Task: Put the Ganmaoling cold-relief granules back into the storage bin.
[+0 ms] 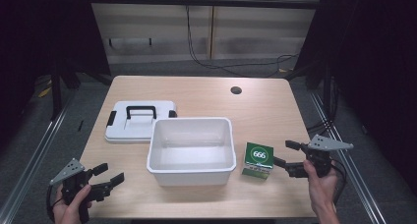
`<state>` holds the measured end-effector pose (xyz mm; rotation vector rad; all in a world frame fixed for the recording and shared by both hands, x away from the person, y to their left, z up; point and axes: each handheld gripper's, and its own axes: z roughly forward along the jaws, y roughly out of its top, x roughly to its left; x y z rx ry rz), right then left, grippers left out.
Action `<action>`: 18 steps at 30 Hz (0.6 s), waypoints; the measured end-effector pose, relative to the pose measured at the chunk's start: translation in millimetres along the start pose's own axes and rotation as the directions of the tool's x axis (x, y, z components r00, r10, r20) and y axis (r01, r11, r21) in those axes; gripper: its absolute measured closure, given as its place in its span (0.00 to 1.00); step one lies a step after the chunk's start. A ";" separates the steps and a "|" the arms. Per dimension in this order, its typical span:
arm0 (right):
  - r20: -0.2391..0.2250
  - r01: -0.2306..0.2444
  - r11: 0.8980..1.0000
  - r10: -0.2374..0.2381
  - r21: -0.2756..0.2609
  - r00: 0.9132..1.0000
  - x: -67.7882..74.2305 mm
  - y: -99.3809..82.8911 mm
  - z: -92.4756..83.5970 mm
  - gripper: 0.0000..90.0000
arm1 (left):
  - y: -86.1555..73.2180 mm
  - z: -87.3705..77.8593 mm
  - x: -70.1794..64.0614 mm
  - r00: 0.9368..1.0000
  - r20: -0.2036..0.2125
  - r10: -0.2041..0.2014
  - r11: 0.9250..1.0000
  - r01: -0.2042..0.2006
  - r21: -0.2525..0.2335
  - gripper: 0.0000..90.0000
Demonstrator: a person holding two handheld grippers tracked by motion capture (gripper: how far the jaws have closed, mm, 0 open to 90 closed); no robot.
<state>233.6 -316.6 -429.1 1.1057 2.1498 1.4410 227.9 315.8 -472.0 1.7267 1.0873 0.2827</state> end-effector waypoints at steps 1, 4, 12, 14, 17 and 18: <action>-0.003 0.002 1.000 -0.002 0.001 1.000 0.1 0.1 0.3 0.17 | 0.0 0.0 -0.1 1.000 0.000 0.000 1.000 0.000 -0.001 0.18; -0.006 0.004 1.000 -0.004 0.004 1.000 -0.7 0.1 1.2 0.17 | -0.5 -0.2 0.4 1.000 -0.003 -0.006 1.000 0.006 -0.003 0.18; -0.041 0.045 0.998 -0.043 0.045 0.998 2.6 7.6 0.2 0.15 | -0.4 0.3 -0.5 1.000 -0.005 0.001 1.000 -0.001 0.000 0.18; -0.050 0.053 0.996 -0.050 0.071 0.998 4.2 10.8 0.2 0.15 | -0.9 0.9 -1.3 1.000 0.001 0.005 1.000 -0.005 0.006 0.18; -0.052 0.045 0.997 -0.042 0.070 0.998 4.1 15.3 -0.8 0.15 | -0.8 -0.5 -0.7 1.000 -0.003 0.001 1.000 -0.001 -0.002 0.18; -0.056 0.043 0.997 -0.039 0.060 0.998 4.3 17.3 -1.3 0.15 | -1.1 -0.4 -0.1 1.000 -0.003 -0.002 1.000 0.002 -0.001 0.18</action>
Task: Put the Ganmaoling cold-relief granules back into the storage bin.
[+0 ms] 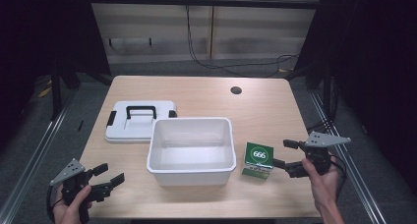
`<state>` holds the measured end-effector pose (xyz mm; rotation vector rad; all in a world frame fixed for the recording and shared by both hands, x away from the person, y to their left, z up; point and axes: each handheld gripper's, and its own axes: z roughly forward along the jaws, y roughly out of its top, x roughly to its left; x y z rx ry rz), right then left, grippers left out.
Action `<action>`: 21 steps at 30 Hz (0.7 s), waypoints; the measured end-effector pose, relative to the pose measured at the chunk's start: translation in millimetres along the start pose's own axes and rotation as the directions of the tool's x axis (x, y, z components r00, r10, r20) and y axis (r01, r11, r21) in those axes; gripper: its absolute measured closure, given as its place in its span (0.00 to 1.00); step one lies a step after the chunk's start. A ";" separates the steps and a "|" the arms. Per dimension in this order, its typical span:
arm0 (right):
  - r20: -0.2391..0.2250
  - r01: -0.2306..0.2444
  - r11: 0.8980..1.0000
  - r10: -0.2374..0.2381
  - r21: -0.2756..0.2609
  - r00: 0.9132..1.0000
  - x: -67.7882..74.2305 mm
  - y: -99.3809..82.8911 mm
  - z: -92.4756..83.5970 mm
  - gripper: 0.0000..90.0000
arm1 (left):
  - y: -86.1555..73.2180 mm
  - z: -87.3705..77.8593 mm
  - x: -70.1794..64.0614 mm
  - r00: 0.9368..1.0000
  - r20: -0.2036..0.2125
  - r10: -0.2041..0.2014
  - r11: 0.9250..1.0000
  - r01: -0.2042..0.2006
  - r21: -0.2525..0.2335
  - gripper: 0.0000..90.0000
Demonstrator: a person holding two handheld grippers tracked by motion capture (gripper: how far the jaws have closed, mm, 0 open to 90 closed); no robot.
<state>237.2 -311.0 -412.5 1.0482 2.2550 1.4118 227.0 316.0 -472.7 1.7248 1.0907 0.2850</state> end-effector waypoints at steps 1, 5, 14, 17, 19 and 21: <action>-0.004 0.004 1.000 -0.004 -0.003 1.000 0.3 1.8 -0.4 0.15 | 0.0 0.0 0.0 1.000 0.000 0.000 1.000 0.000 0.000 0.18; -0.010 0.028 0.999 -0.028 0.025 1.000 2.3 13.6 2.1 0.15 | 0.1 0.1 0.5 1.000 -0.003 -0.004 1.000 0.004 0.001 0.18; -0.022 0.105 0.980 -0.103 0.170 0.994 1.2 33.8 13.4 0.17 | -1.7 0.6 0.5 1.000 -0.012 -0.006 1.000 0.006 0.011 0.18; -0.049 0.125 0.969 -0.118 0.211 0.992 1.8 42.0 15.2 0.18 | -1.6 0.6 0.4 1.000 -0.014 -0.006 1.000 0.006 0.011 0.18; -0.052 0.133 0.963 -0.124 0.233 0.991 2.6 46.2 16.2 0.19 | -1.6 0.6 0.4 1.000 -0.016 -0.006 1.000 0.006 0.012 0.18; -0.048 0.147 0.949 -0.139 0.278 0.989 3.6 52.3 19.1 0.18 | -1.7 0.6 0.4 1.000 -0.016 -0.008 1.000 0.008 0.012 0.18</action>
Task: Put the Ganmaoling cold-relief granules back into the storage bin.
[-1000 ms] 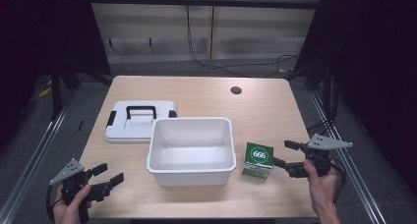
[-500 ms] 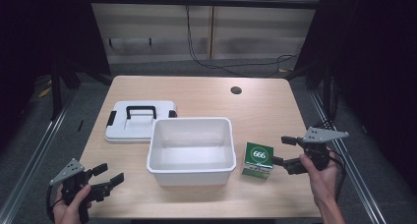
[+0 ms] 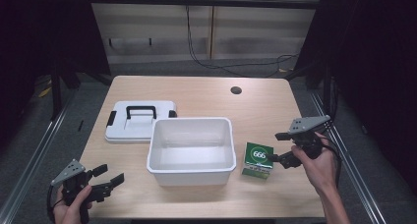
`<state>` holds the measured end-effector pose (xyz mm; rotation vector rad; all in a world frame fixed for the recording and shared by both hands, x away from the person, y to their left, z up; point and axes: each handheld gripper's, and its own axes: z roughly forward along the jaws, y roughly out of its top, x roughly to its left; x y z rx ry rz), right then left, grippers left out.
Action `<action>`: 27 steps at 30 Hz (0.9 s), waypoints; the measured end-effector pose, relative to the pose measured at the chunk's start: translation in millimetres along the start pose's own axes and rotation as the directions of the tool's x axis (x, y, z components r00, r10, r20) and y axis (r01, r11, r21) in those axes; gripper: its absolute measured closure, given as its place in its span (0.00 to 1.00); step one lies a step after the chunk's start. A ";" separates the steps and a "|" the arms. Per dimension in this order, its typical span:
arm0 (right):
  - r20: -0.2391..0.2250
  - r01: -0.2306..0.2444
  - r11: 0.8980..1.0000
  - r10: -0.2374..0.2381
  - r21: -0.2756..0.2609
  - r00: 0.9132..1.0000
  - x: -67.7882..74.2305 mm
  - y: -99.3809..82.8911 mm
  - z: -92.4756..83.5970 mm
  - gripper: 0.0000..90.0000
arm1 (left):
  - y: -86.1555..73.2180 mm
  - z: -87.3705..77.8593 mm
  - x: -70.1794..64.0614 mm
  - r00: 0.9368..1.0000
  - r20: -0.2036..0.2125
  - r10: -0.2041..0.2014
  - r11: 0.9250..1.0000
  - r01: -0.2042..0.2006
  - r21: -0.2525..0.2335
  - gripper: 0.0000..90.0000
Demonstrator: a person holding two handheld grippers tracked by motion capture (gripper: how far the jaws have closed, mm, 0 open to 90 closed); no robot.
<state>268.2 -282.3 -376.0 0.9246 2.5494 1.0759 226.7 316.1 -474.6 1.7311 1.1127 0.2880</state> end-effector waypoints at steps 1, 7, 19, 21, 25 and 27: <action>0.004 0.007 1.000 -0.007 0.018 1.000 -1.0 5.4 0.5 0.18 | 0.1 -0.2 0.0 1.000 0.001 0.001 1.000 -0.001 0.000 0.18; -0.019 0.007 0.998 -0.006 0.056 1.000 -5.6 16.0 6.2 0.18 | 0.2 -0.2 0.1 1.000 0.000 0.000 1.000 0.000 0.001 0.18; -0.077 0.070 0.972 -0.054 0.226 0.996 -6.3 32.5 27.5 0.16 | -0.1 0.1 0.2 1.000 0.001 -0.003 1.000 0.003 0.005 0.18; -0.077 0.092 0.960 -0.074 0.265 0.994 -7.6 35.0 30.4 0.16 | -0.1 -0.1 0.0 1.000 0.000 -0.004 1.000 0.004 0.005 0.18; -0.105 0.121 0.934 -0.090 0.336 0.990 -6.1 38.7 37.7 0.15 | 0.0 -0.4 0.1 1.000 -0.008 -0.006 1.000 0.006 -0.001 0.18; -0.130 0.141 0.912 -0.097 0.384 0.987 -3.8 40.2 43.2 0.15 | 0.1 -0.4 0.1 1.000 -0.008 -0.002 1.000 0.002 0.001 0.18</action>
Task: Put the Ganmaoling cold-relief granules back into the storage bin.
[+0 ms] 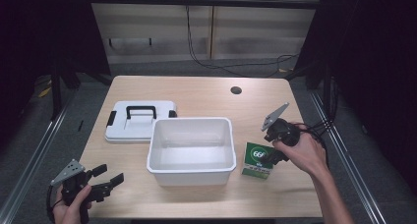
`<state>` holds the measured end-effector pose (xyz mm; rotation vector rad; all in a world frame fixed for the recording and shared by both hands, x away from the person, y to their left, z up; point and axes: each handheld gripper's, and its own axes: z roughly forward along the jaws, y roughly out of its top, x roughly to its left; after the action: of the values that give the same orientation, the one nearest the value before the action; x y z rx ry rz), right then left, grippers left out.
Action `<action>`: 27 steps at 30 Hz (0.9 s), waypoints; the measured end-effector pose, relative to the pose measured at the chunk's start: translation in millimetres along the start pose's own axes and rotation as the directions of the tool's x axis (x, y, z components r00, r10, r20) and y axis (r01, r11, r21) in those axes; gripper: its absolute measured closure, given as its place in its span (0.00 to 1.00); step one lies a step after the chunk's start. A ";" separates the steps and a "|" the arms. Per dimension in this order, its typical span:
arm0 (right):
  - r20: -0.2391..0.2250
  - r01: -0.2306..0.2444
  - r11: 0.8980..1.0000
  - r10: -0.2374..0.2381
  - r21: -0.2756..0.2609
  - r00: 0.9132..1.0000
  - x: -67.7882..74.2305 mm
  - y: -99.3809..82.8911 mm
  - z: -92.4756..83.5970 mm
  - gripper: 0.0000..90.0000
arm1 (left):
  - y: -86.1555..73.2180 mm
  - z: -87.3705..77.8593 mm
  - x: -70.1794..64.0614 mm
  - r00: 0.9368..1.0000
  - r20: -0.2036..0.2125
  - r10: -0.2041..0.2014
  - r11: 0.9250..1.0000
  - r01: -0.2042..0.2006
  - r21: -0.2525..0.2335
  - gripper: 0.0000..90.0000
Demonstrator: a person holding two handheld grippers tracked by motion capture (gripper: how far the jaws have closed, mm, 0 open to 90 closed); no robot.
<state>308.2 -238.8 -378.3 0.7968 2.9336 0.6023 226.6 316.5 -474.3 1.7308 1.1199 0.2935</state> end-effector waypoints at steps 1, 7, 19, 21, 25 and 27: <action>-0.008 0.008 1.000 -0.008 0.013 1.000 0.1 1.0 1.3 0.15 | -0.1 0.2 -0.1 1.000 0.002 0.000 1.000 0.000 0.001 0.18; -0.007 0.041 0.997 -0.040 0.063 0.999 -5.6 4.5 6.6 0.11 | -0.1 0.1 -0.2 1.000 0.001 0.000 1.000 0.000 0.000 0.18; -0.029 0.166 0.951 -0.164 0.260 0.986 -2.4 21.3 33.2 0.11 | 0.0 -0.7 0.1 1.000 0.003 0.000 1.000 0.000 -0.004 0.18; -0.029 0.177 0.946 -0.176 0.271 0.984 -1.8 23.4 39.9 0.11 | 0.1 -0.4 -0.1 1.000 0.005 0.002 1.000 -0.002 -0.002 0.18; -0.029 0.176 0.943 -0.175 0.283 0.984 -1.4 23.7 44.3 0.10 | 0.0 -0.2 0.2 1.000 0.004 0.001 1.000 -0.001 -0.003 0.18; -0.029 0.172 0.940 -0.171 0.294 0.985 -2.3 23.5 47.7 0.12 | 0.1 -0.1 0.1 1.000 0.005 0.000 1.000 0.000 -0.002 0.18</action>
<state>328.2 -204.3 -413.6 0.5467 3.0944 0.1528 226.6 316.6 -474.3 1.7287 1.1155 0.2907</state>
